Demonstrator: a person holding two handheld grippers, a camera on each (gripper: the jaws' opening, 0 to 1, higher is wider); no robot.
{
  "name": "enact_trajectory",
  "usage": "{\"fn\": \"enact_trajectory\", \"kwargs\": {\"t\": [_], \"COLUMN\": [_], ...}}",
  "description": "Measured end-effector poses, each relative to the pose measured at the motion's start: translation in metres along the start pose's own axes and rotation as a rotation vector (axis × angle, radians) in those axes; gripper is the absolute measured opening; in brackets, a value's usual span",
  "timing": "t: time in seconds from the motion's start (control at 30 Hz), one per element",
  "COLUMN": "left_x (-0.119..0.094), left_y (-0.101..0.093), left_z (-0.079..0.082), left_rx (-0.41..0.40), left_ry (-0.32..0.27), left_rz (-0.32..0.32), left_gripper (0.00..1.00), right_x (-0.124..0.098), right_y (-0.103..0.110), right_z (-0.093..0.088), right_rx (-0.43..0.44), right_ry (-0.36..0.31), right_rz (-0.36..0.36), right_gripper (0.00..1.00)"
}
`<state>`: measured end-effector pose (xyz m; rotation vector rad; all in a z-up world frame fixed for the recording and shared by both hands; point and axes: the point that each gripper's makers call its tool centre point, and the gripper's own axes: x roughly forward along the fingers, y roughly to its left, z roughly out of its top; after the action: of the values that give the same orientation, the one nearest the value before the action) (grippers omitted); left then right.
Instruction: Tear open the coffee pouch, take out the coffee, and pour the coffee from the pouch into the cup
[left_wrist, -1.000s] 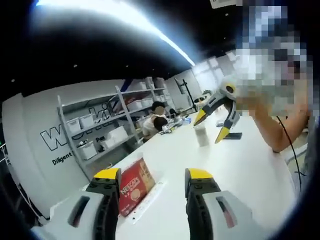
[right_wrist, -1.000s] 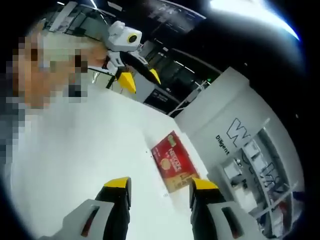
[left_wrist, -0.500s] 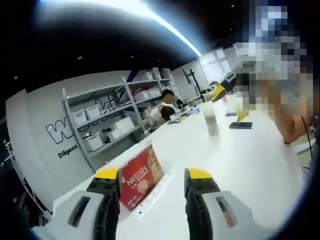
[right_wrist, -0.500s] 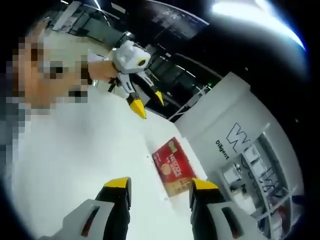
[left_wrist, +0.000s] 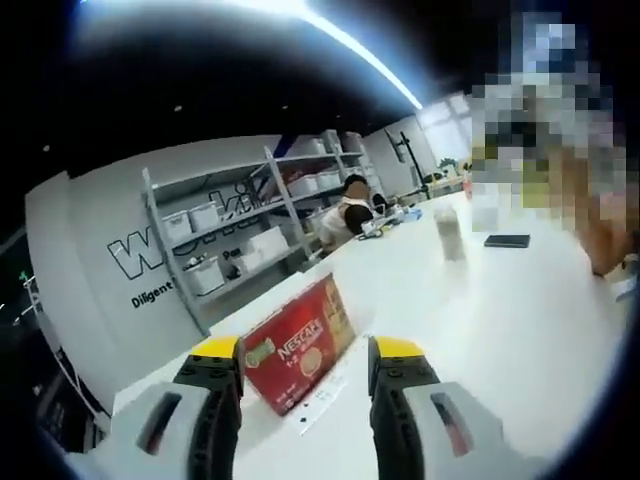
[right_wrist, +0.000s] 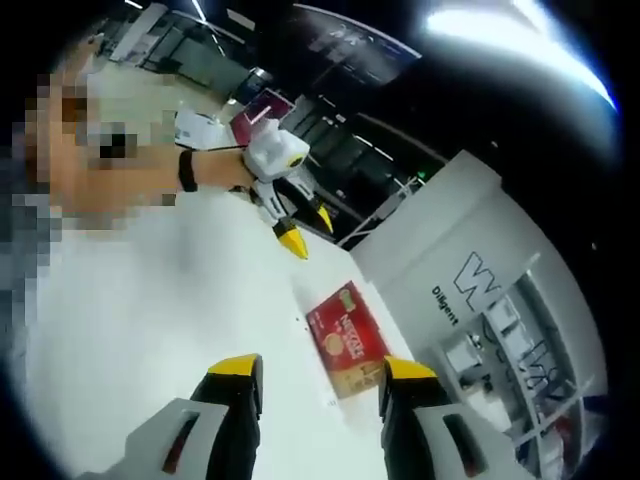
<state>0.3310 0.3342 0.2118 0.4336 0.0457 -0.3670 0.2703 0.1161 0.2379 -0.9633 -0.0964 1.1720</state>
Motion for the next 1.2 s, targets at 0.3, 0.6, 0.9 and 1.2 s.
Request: {"fn": "enact_trajectory", "kwargs": {"t": [0.3,0.6,0.9,1.2], "left_x": [0.004,0.034,0.058,0.078], "left_y": [0.015,0.034,0.041,0.038], "left_z": [-0.011,-0.026,-0.033,-0.042], "left_rx": [0.037,0.067,0.134,0.204], "left_ry": [0.019,-0.013,0.06,0.203], "left_rz": [0.059,0.143,0.096,-0.033], "left_gripper": [0.46,0.49,0.49,0.5], "right_x": [-0.007,-0.012,-0.022,-0.024], "right_y": [0.0,-0.007,-0.009,-0.008], "right_z": [0.006,0.006,0.009,0.014], "right_rx": [-0.006,0.003,0.005,0.0], "right_ry": [-0.019,-0.033,-0.055,-0.071], "right_rz": [-0.007,-0.024,-0.036,-0.038], "right_gripper": [0.47,0.47,0.47,0.46]}}
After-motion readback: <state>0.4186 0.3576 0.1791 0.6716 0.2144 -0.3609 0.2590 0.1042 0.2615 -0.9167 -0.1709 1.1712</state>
